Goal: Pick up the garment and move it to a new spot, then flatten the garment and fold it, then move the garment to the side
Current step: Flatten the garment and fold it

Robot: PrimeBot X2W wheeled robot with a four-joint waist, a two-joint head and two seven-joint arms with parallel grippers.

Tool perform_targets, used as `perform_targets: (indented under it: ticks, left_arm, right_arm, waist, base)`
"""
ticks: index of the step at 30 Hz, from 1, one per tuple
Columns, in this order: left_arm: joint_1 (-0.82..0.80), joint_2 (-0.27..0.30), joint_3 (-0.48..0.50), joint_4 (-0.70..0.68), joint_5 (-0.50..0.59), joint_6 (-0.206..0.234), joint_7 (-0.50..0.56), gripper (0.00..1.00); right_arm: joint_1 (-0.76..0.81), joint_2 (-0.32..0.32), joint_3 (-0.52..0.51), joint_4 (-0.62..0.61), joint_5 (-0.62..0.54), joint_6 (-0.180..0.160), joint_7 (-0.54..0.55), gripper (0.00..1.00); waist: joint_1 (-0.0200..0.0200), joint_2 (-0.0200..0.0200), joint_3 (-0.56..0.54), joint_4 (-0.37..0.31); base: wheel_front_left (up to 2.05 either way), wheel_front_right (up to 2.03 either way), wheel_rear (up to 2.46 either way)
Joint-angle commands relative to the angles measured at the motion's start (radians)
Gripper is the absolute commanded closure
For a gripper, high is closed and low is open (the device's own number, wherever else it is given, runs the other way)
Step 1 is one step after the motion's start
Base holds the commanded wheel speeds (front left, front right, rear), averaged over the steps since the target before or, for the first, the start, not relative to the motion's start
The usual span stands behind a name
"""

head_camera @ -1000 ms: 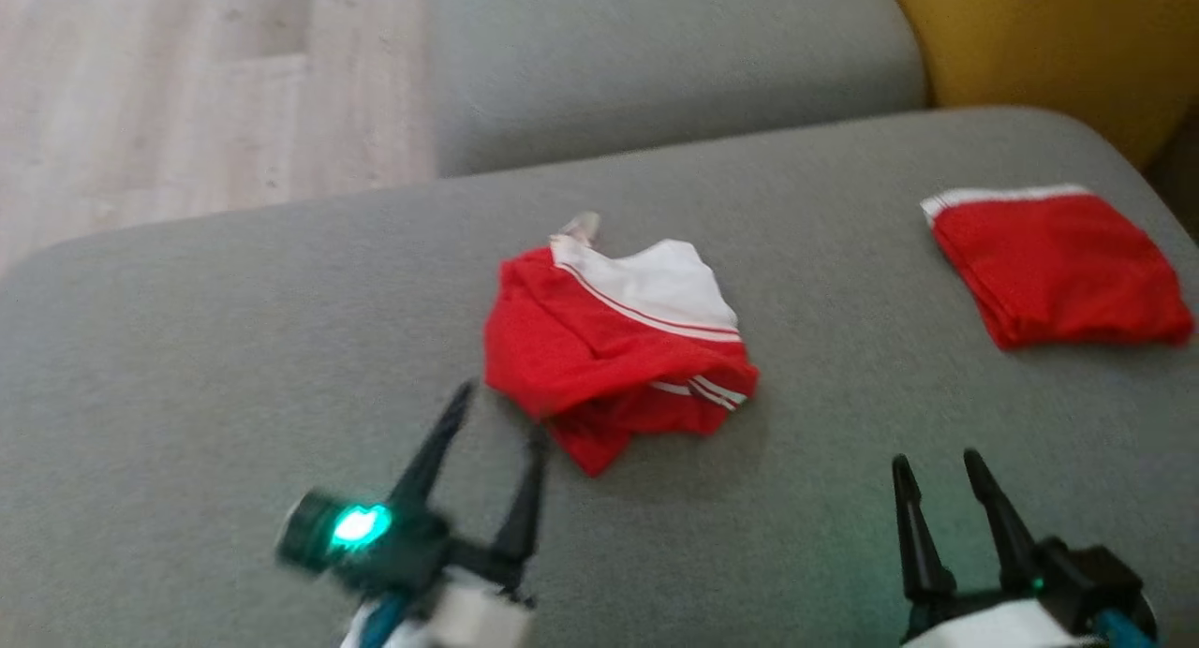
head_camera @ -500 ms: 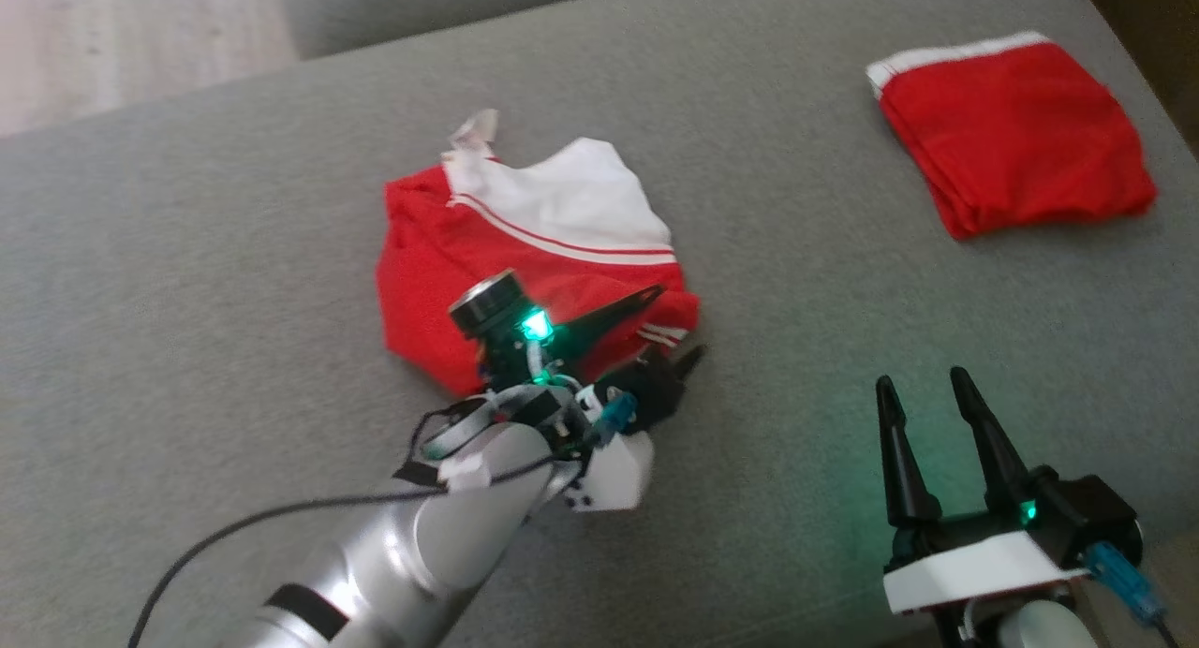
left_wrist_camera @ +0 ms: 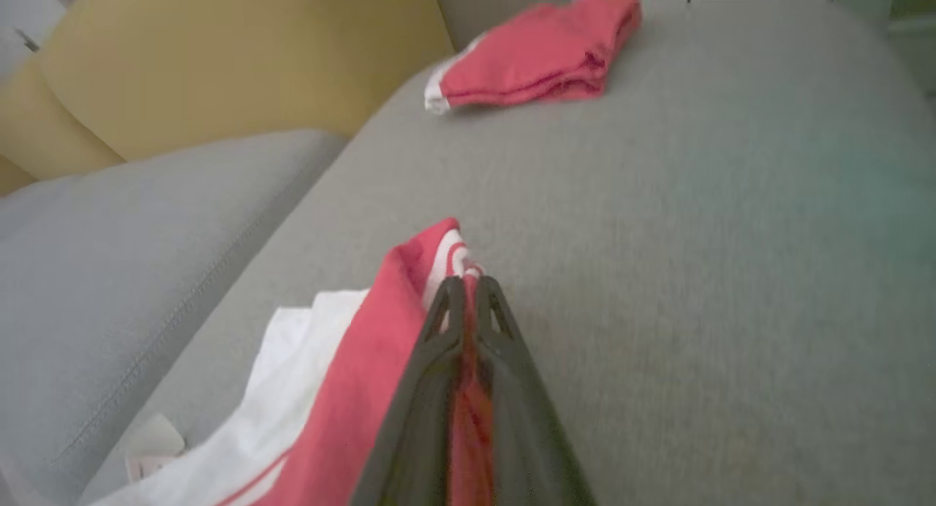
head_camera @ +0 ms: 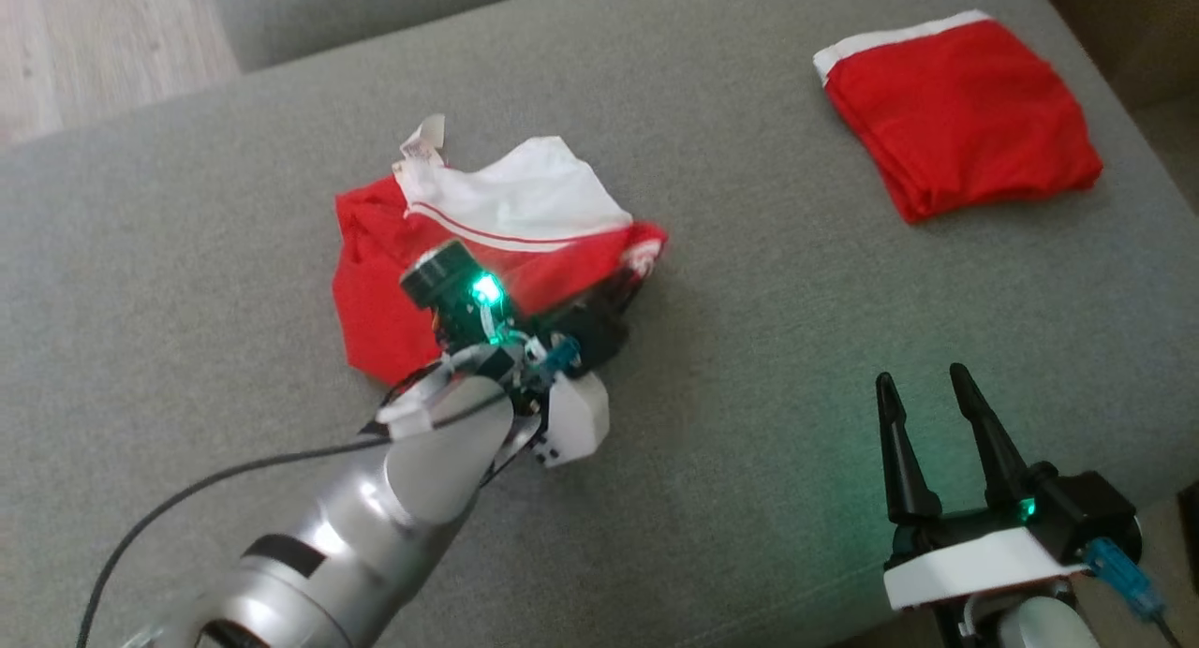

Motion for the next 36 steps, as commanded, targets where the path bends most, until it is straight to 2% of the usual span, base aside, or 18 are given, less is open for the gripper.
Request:
perform_targets:
  ticks: [1,7,14,19,23,28,32,36]
  left_arm:
    - [-0.073,0.002,0.029,-0.049,-0.041,0.000,-0.024,1.00]
    - [-0.249,0.002,0.099,-0.128,-0.244,-0.010,-0.062,1.00]
    - [-0.508,0.010,0.284,-0.103,-0.360,0.005,-0.133,1.00]
    - [-0.533,0.020,0.375,-0.064,-0.434,0.013,-0.164,1.00]
    - [-0.382,0.057,0.404,-0.010,-0.469,0.014,-0.179,1.00]
    - [-0.048,0.079,0.441,-0.003,-0.532,0.010,-0.188,1.00]
    - [0.209,0.087,0.513,-0.108,-0.549,0.031,-0.189,1.00]
    - [0.462,0.069,0.576,-0.277,-0.515,0.055,-0.190,1.00]
  right_arm:
    - [-0.011,-0.006,0.021,-0.026,0.003,0.007,-0.011,0.00]
    - [0.013,-0.006,0.024,-0.018,0.015,0.007,-0.011,0.00]
    - [0.056,-0.006,0.006,-0.013,0.011,0.007,-0.011,0.00]
    - [0.075,-0.006,-0.028,-0.029,0.005,0.007,-0.011,0.00]
    - [0.084,-0.006,-0.046,-0.044,0.003,0.007,-0.011,0.00]
    - [0.091,-0.006,-0.054,-0.056,0.013,0.007,-0.011,0.00]
    - [0.098,-0.006,-0.062,-0.057,0.013,0.007,-0.011,0.00]
    - [0.101,-0.006,-0.074,-0.059,0.007,0.007,-0.011,0.00]
  waist:
    - [0.0000,0.0000,-0.027,-0.004]
    - [0.0000,0.0000,-0.102,-0.013]
    - [0.0000,0.0000,-0.169,0.000]
    - [0.0000,0.0000,-0.176,0.036]
    - [0.0000,0.0000,-0.174,0.078]
    - [0.0000,0.0000,-0.147,0.130]
    - [0.0000,0.0000,-0.128,0.176]
    - [0.0000,0.0000,-0.122,0.229]
  base:
    - [0.00,0.00,0.00]
    - [0.00,0.00,0.00]
    - [0.00,0.00,0.00]
    - [0.00,0.00,0.00]
    - [0.00,0.00,0.00]
    - [0.00,0.00,0.00]
    - [0.00,0.00,0.00]
    - [0.00,0.00,0.00]
